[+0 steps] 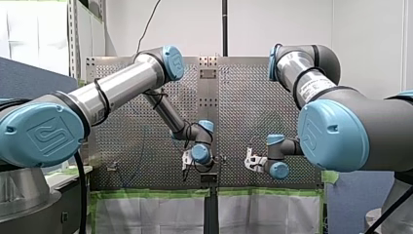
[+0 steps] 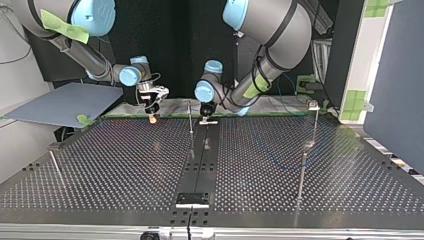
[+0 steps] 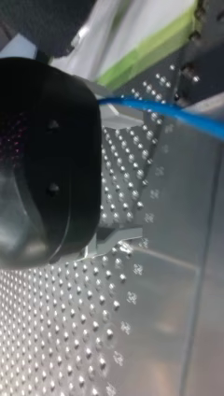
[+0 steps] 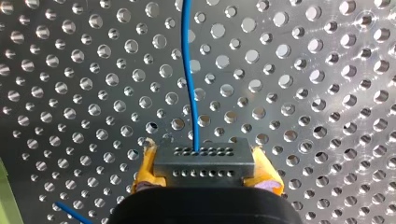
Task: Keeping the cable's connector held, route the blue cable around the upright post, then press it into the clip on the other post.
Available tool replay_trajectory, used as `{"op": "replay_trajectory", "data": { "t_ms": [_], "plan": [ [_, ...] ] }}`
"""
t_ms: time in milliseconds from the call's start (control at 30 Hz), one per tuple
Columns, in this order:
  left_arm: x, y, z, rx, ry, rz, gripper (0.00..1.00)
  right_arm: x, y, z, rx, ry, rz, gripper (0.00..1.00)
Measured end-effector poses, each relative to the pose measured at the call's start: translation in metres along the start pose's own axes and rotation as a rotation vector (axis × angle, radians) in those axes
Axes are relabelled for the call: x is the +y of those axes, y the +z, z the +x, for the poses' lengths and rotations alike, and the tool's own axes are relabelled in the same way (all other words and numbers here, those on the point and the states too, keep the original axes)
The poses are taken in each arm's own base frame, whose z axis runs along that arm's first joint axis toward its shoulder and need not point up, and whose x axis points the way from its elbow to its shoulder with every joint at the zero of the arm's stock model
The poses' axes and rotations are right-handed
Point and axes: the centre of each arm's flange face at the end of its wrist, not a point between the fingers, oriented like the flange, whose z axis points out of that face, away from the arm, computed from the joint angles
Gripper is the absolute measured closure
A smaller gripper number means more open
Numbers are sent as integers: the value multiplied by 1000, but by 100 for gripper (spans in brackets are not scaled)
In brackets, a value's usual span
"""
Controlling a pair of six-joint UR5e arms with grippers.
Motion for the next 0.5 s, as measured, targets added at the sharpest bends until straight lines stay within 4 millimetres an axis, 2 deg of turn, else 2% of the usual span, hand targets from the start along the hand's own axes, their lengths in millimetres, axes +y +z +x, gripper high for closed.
{"op": "replay_trajectory", "data": {
  "t_ms": [500],
  "plan": [
    [-17, -19, 12, 110, 8, 70, 0, 0, 0, -1, -3, -1, 2, 100]
  ]
}}
